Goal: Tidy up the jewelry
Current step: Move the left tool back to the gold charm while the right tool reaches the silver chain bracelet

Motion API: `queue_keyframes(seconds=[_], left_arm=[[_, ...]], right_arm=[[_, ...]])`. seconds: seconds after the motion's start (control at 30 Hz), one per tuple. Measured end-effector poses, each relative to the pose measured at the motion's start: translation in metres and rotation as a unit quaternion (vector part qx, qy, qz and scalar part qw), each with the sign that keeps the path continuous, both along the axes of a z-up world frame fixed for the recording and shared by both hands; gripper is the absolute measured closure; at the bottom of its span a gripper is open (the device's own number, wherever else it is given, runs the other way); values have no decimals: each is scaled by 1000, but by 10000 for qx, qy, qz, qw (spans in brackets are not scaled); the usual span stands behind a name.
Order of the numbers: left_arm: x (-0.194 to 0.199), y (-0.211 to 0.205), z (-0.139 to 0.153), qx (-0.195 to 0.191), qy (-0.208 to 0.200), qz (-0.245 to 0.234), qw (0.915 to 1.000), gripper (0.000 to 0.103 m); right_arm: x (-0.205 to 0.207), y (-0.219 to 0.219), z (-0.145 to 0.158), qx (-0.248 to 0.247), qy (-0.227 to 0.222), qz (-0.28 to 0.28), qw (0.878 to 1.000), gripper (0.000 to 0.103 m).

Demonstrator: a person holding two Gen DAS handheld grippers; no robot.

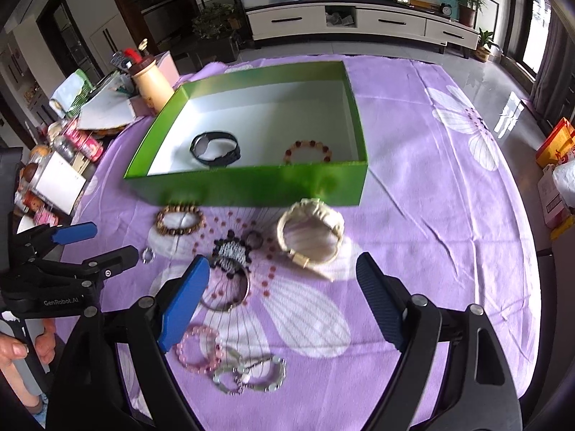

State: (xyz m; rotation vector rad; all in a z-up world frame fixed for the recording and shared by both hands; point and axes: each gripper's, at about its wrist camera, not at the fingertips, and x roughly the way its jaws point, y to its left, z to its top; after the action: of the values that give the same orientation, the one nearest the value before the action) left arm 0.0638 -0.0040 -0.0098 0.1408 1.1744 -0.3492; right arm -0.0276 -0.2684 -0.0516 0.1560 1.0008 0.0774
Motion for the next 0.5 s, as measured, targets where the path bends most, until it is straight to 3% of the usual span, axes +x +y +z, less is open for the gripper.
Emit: queue_keyframes(seconds=[0.27, 0.5], left_arm=[[-31, 4, -21, -268, 260, -203, 9991, 9], [-34, -4, -41, -475, 574, -238, 9969, 30]], right_arm=[[-39, 0, -27, 110, 196, 203, 9995, 19], [-62, -3, -46, 258, 335, 237, 9988, 20]])
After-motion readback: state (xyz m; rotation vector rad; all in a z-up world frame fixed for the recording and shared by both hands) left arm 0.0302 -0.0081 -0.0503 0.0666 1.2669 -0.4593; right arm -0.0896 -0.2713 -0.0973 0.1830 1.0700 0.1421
